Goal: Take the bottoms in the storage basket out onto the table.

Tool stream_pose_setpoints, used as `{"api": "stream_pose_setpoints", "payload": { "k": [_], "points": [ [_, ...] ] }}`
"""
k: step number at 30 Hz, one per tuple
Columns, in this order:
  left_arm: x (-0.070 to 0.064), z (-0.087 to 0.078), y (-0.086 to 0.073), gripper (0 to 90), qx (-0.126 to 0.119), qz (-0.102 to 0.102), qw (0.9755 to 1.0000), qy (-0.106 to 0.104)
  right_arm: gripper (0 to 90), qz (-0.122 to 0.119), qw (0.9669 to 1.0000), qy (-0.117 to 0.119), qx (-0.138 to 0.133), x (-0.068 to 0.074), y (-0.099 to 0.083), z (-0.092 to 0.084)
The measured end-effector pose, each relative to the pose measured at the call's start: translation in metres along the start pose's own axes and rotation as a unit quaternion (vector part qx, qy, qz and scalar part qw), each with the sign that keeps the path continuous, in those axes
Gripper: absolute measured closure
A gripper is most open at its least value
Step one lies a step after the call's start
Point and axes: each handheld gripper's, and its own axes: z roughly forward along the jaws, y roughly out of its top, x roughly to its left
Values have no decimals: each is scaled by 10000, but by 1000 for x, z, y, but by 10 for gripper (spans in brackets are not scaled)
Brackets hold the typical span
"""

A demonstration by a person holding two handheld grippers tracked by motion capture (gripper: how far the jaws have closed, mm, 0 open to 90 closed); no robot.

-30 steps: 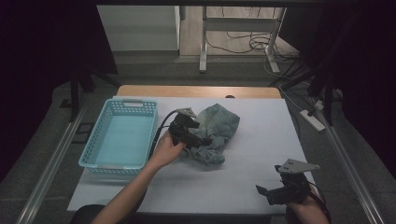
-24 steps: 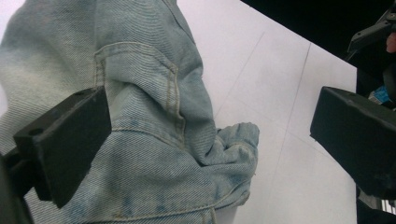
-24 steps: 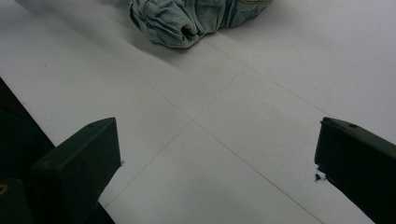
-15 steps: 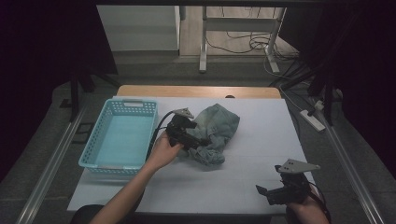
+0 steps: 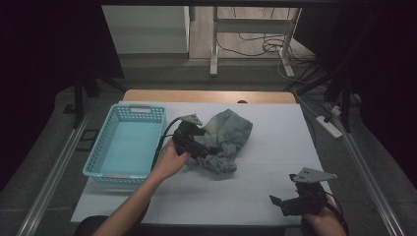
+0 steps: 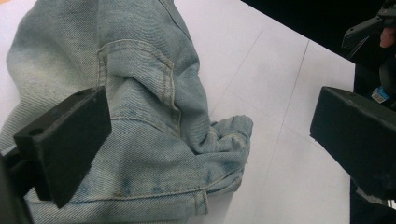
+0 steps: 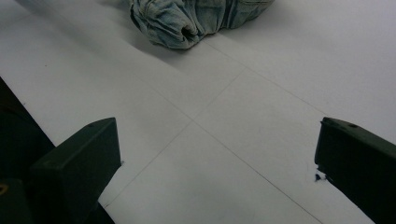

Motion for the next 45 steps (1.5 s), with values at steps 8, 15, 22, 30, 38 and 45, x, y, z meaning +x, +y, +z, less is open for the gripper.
{"api": "stream_pose_setpoints", "payload": {
  "k": [8, 15, 22, 30, 38, 45],
  "points": [
    [-2, -6, 0, 0, -1, 36, 10000, -14, 8, 2, 10000, 4, -10, 0, 0, 0],
    [-4, -9, -1, 0, 20, 70, 10000, -25, 7, -5, 10000, -3, -6, 0, 0, 0],
    [-4, -9, 0, 0, -5, 30, 9999, -102, 7, -6, 10000, -2, -4, 0, 0, 0],
    [-4, -11, 1, 0, -4, 32, 9999, -102, 8, -8, 10000, -29, 38, 1, 0, 1],
    [-6, -16, -2, 0, -17, 50, 10000, -76, 7, 8, 10000, -45, 32, 0, 0, 1],
    [-6, -23, -8, 0, -33, 33, 10000, -70, 8, 19, 10000, -52, 30, 0, 0, 1]
  ]
}}
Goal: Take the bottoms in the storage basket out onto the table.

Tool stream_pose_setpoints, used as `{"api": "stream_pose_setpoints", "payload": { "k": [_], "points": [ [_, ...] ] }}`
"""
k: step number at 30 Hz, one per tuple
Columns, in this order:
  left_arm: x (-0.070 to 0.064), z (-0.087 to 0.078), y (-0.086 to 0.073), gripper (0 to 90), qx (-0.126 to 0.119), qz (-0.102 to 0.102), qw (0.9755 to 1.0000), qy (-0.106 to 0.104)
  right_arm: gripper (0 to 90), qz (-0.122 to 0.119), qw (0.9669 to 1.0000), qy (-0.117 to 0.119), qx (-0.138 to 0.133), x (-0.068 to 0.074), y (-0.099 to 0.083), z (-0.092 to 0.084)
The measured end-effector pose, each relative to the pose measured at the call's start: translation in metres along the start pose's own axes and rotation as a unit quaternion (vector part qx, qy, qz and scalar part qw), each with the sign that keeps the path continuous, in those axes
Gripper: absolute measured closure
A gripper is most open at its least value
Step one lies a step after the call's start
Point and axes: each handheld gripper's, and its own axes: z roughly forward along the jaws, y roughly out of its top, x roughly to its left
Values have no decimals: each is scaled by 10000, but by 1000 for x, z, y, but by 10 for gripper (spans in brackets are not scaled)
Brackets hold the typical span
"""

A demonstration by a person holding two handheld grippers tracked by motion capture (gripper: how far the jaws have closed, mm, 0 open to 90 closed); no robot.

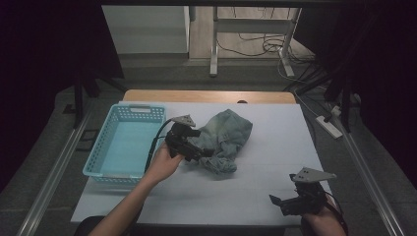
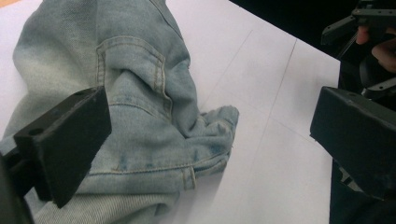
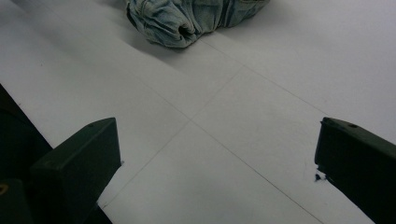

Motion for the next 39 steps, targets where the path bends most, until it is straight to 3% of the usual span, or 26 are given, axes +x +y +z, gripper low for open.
{"api": "stream_pose_setpoints", "payload": {
  "k": [10, 39],
  "points": [
    [5, -13, -11, 0, -154, -182, 9996, -114, 8, -1, 10000, -15, 14, 0, 0, 0],
    [3, -38, -31, 0, -133, -241, 9996, 102, 8, 36, 10000, -34, 23, 0, 0, 1]
  ]
}}
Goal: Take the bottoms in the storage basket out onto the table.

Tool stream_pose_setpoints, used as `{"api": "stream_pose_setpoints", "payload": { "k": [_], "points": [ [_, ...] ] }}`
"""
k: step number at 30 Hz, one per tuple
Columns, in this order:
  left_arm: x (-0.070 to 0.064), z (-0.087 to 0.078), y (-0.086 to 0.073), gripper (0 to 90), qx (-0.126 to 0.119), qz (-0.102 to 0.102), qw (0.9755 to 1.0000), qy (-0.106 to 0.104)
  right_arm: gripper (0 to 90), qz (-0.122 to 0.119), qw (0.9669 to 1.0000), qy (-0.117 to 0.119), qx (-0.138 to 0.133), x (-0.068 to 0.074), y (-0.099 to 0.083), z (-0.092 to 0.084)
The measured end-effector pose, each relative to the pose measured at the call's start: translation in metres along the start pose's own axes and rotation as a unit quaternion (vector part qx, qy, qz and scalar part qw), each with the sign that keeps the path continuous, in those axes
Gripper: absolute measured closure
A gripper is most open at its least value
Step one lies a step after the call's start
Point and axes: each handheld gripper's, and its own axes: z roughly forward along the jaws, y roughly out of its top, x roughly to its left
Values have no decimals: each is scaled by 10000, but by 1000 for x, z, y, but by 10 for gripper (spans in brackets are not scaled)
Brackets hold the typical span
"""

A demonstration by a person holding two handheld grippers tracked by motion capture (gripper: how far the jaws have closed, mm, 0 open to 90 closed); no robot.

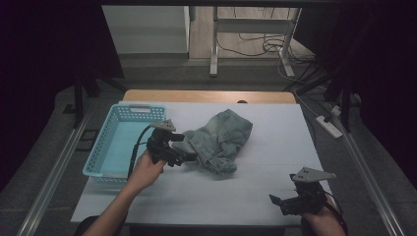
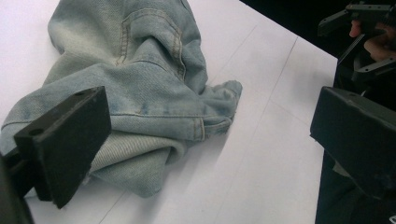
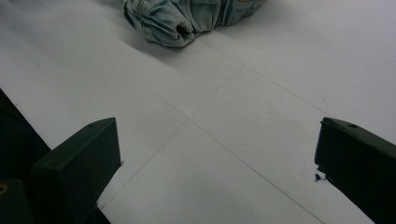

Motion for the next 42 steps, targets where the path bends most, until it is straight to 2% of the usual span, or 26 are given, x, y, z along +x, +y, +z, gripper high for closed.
{"api": "stream_pose_setpoints", "payload": {
  "k": [15, 42],
  "points": [
    [-2, -11, -10, 0, -79, -76, 9999, 57, 8, 103, 9999, 2, -57, -1, 0, -1],
    [-3, -33, -34, 0, -158, -284, 9992, 234, 7, 106, 9999, 3, -43, -2, 0, -1]
  ]
}}
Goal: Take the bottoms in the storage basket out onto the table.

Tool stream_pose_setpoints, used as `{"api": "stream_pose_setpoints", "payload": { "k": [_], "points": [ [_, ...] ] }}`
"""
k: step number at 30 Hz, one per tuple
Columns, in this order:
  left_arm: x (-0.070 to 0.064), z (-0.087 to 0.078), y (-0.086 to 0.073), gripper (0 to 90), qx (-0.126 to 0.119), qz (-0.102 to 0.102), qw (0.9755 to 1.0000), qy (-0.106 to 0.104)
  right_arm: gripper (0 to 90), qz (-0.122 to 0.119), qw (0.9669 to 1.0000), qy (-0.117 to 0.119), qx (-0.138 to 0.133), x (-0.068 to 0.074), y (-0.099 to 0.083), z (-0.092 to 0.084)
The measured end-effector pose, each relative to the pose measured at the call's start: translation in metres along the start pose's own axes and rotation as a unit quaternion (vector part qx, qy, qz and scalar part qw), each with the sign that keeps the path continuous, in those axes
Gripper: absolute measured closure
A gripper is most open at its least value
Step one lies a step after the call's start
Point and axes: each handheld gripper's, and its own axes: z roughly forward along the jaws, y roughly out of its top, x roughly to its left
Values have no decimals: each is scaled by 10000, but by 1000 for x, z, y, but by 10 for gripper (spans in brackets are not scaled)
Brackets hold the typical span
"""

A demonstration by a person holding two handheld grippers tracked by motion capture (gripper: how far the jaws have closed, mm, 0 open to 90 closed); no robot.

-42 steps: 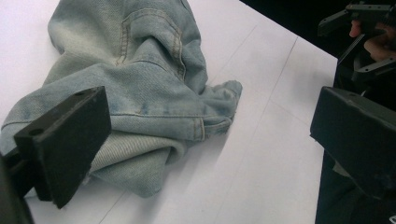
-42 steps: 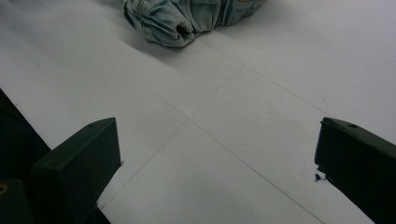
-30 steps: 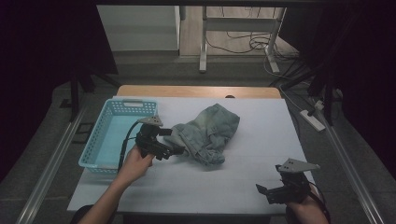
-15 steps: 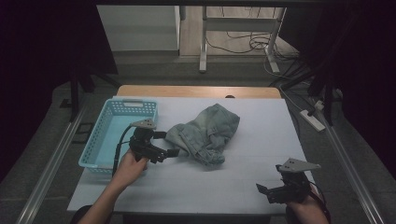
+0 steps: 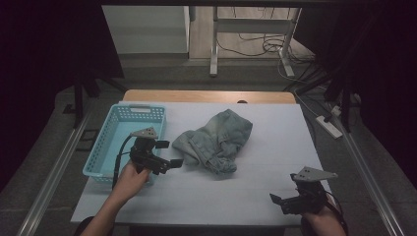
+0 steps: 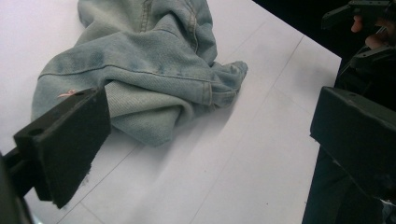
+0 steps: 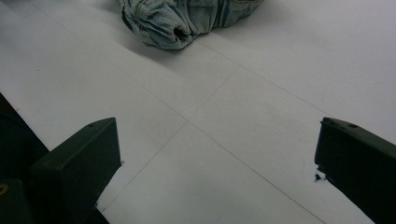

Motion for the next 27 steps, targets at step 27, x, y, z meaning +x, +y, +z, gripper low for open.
{"api": "stream_pose_setpoints", "payload": {
  "k": [27],
  "points": [
    [-1, -25, -19, 0, -130, -142, 9997, 133, 7, 0, 10000, -7, 4, 0, 0, 0]
  ]
}}
